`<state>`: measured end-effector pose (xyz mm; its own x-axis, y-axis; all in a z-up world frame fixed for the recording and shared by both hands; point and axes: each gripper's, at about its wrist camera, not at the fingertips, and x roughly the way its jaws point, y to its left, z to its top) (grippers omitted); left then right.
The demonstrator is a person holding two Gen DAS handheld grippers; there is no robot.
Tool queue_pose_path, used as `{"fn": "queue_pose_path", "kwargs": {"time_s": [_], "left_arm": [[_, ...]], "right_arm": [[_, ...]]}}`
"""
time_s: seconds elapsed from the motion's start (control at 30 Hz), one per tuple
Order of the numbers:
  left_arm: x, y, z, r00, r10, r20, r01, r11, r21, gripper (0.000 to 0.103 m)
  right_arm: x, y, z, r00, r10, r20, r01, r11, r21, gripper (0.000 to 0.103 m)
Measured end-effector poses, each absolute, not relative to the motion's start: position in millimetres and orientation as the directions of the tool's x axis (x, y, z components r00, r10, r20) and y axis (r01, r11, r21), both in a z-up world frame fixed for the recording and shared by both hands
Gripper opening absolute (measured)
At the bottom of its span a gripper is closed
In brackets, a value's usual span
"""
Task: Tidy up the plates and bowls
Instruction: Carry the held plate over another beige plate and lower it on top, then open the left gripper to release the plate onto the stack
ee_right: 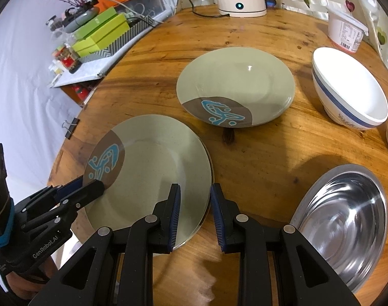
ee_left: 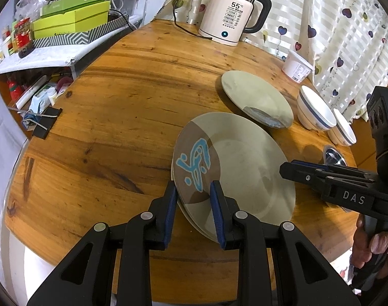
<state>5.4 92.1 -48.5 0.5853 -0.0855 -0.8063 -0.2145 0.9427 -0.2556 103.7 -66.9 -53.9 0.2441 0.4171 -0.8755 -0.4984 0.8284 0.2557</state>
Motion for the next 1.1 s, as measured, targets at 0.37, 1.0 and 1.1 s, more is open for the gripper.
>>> {"fn": "queue_pose_path", "kwargs": {"time_s": [0.37,1.0,1.1], "left_arm": [[5.9,95.5,-48.8,0.588,-0.095,-0.803,-0.206,0.943,-0.263,0.040],[11.5,91.8,-51.3,0.585,-0.101,-0.804,-0.197,0.945,-0.262,0.045],[12.1,90.8,-51.2,0.585,-0.099,-0.805,-0.197,0.945,-0.260,0.045]], "right_arm": [[104.5,-70.5,-55.6,0.239,0.431,-0.870,-0.488,0.828,0.276,0.024],[106.2,-78.1,-56.4,0.237,0.454,-0.859,-0.479,0.824,0.304,0.025],[106.1,-78.8,-56.7,0.237,0.456,-0.858,-0.478,0.823,0.306,0.028]]}}
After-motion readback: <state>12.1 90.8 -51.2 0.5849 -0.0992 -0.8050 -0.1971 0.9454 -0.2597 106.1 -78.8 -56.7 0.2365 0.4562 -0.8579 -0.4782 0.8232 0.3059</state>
